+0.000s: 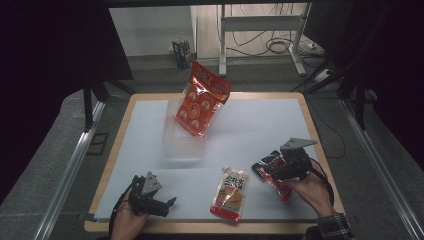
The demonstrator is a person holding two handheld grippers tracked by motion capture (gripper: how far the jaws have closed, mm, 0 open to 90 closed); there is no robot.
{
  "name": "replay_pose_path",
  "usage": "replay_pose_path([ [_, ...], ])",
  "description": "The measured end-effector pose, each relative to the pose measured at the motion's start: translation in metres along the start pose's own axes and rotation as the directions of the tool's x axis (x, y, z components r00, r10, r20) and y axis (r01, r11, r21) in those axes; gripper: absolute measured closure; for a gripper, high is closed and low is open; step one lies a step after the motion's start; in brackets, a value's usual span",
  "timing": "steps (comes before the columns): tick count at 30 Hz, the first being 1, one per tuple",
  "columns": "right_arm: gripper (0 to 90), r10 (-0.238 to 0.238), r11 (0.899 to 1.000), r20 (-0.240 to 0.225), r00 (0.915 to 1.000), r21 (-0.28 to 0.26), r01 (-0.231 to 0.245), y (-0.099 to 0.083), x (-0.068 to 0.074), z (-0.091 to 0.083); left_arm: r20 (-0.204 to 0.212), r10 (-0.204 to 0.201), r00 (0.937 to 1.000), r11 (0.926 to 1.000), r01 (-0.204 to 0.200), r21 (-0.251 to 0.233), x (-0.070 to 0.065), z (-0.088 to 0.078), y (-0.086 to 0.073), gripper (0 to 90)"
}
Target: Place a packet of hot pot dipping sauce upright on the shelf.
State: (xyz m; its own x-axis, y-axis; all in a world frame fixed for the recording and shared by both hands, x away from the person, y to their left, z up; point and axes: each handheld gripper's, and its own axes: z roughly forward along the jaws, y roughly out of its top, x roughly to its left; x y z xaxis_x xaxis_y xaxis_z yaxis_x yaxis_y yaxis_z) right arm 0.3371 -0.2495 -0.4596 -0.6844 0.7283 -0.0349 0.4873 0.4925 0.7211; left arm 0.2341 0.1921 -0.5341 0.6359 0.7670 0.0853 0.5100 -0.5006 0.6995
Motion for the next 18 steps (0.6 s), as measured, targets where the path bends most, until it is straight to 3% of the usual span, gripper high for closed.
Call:
replay_pose_path([
  [3, 13.2, 0.002, 1.0, 0.02, 0.9998, 0.011, -0.002, -0.006, -0.004, -0.002, 0.0, 0.0, 1.0, 1.0, 0.0, 0.001, 0.0, 0.0, 0.0, 0.0],
  [8, 16.1, 0.024, 1.0, 0.004, 0.9997, 0.014, -0.024, -0.011, -0.005, -0.004, -0.002, -0.001, 1.0, 1.0, 0.001, 0.0, -0.001, 0.001, 0.0, 0.0],
  [14, 21.9, 0.003, 0.999, -0.016, 0.9999, 0.037, -0.003, -0.011, 0.005, 0.003, -0.001, -0.003, 1.0, 1.0, 0.003, 0.002, -0.001, 0.0, 0.0, 0.0],
  [18, 26.9, -0.007, 0.999, 0.005, 1.0, 0.049, 0.007, -0.012, 0.003, 0.003, 0.0, -0.005, 1.0, 1.0, 0.005, 0.003, -0.001, 0.0, 0.0, 0.0],
])
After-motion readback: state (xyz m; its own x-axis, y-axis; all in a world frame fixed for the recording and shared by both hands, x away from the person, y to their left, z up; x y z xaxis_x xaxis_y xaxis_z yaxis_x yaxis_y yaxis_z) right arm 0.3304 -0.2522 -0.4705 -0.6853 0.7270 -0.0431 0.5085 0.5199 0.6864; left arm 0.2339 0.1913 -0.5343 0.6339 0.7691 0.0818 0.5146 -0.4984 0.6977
